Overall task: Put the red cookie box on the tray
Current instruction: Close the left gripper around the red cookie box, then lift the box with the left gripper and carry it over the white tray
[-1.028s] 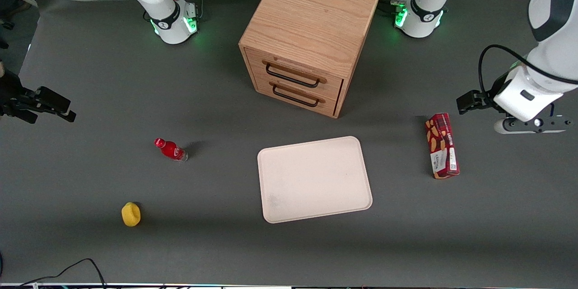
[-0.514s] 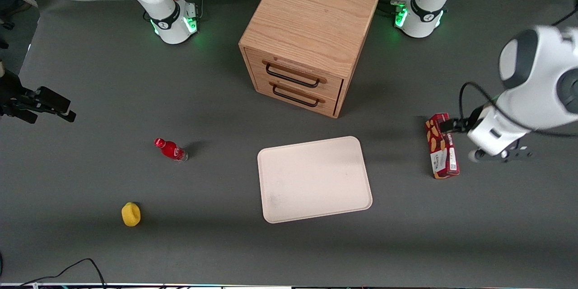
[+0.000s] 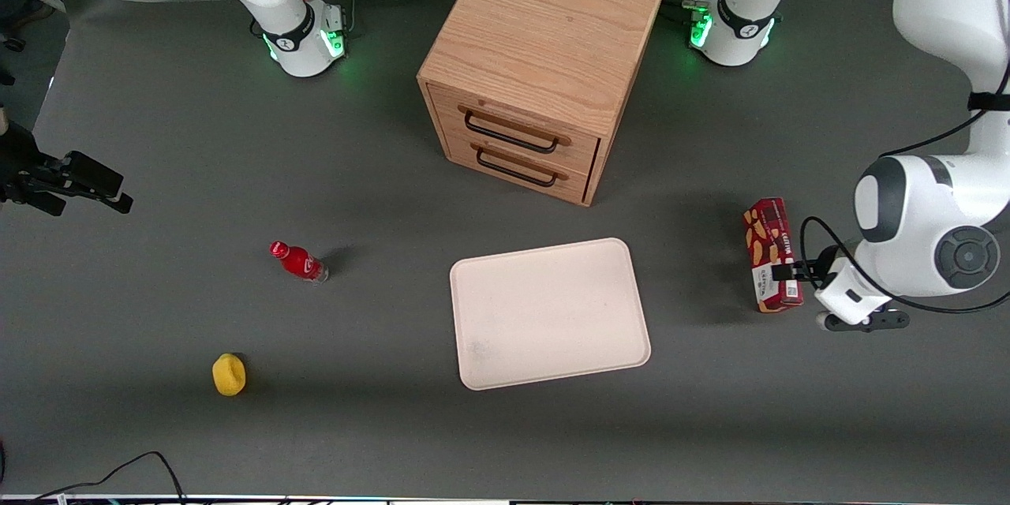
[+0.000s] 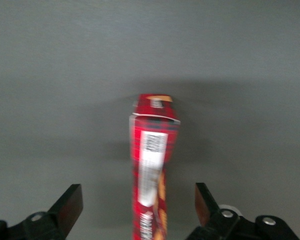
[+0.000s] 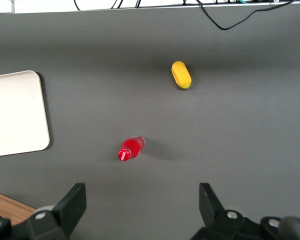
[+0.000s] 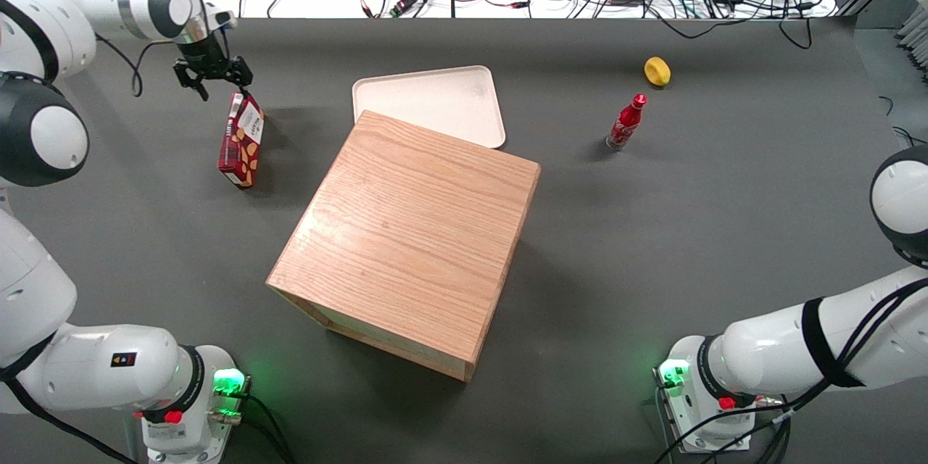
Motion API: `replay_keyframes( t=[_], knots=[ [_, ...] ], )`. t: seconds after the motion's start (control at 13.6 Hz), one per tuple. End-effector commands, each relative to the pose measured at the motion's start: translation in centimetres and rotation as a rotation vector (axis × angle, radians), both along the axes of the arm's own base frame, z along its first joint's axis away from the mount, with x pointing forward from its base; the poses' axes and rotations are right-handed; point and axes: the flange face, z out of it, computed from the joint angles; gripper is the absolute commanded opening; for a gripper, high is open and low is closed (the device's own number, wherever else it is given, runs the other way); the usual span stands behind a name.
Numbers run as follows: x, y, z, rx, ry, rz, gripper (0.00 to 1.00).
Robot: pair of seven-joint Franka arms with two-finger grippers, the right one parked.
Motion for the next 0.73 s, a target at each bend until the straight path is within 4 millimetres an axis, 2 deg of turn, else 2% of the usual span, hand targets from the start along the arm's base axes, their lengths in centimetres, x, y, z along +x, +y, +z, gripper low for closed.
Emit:
replay_keyframes(
  t=[0.0,0.15,0.22,0.29,0.37,0.44,0.66],
  knots=[
    [-2.6,-0.3,-1.4,0.026,-0.029,-0.043,0.77],
    [-4.0,-0.8,-3.3,0.031,-0.068,-0.052,0.76],
    [-4.4,-1.2,-3.6,0.032,-0.072,-0.052,0.76],
    [-4.7,-1.2,-3.4,0.033,-0.067,-0.052,0.7],
    [-5.5,-1.1,-3.2,0.032,-0.057,-0.064,0.28],
    [-5.6,-1.3,-3.3,0.033,-0.053,-0.07,0.0],
    [-4.9,-2.9,-2.4,0.039,-0.047,-0.046,0.0]
  ],
)
